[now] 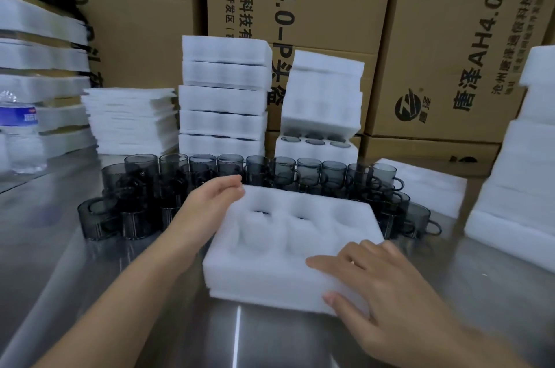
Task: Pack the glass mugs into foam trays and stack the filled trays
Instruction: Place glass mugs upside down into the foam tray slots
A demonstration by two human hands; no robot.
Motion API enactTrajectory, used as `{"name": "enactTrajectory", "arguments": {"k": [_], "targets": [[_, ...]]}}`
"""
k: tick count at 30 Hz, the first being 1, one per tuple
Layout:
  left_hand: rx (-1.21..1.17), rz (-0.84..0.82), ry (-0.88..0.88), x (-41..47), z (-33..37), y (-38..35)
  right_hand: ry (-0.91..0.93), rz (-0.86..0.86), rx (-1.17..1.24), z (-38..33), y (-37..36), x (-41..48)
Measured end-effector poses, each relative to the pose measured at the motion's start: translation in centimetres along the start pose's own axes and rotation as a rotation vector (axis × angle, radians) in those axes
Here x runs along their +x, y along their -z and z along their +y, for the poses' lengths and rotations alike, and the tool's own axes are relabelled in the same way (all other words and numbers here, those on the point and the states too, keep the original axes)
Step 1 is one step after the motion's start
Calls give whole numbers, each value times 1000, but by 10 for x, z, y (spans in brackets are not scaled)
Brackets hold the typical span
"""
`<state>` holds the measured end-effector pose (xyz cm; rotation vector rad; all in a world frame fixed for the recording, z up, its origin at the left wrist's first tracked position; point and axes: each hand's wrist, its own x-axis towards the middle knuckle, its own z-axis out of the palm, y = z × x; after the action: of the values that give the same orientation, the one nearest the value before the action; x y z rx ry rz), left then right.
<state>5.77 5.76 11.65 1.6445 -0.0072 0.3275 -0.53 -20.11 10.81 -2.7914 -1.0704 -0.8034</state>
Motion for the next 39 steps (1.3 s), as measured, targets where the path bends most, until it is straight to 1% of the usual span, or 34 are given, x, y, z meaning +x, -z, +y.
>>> {"name": "enactTrajectory", "arguments": {"k": [2,4,11,17,19,22,23,25,27,29,31,33,34,37,39], "targets": [[55,15,-43,0,-1,-2,-1,11,37,2,1,-2],[97,-5,-67,0,1,-5,-8,38,87,5,3,-5],[140,-13,-66,2,0,-4,25,79,134,9,8,-19],[203,-21,20,-2,-5,-7,102,-4,132,11,3,-19],[237,-38,26,-2,-6,-9,110,-85,150,13,6,-16],[296,-71,61,0,-9,-11,89,-249,284,19,15,-8],[332,-82,68,1,-10,-11,97,-269,319,21,16,-4],[400,-99,62,1,-11,-11,122,-212,402,26,16,5],[444,-109,54,2,-11,-11,77,-98,561,27,14,17],[472,-122,57,1,-12,-11,-38,-24,677,31,7,32],[509,-142,60,0,-12,-12,-167,-12,687,34,-2,49],[541,-163,66,-1,-12,-14,-229,2,665,33,-9,65],[547,-170,70,-2,-12,-14,-230,-57,639,31,-11,72],[559,-194,80,-2,-11,-15,-239,-335,464,28,-23,85],[550,-206,98,-2,-11,-14,-251,-436,389,26,-30,87]]}}
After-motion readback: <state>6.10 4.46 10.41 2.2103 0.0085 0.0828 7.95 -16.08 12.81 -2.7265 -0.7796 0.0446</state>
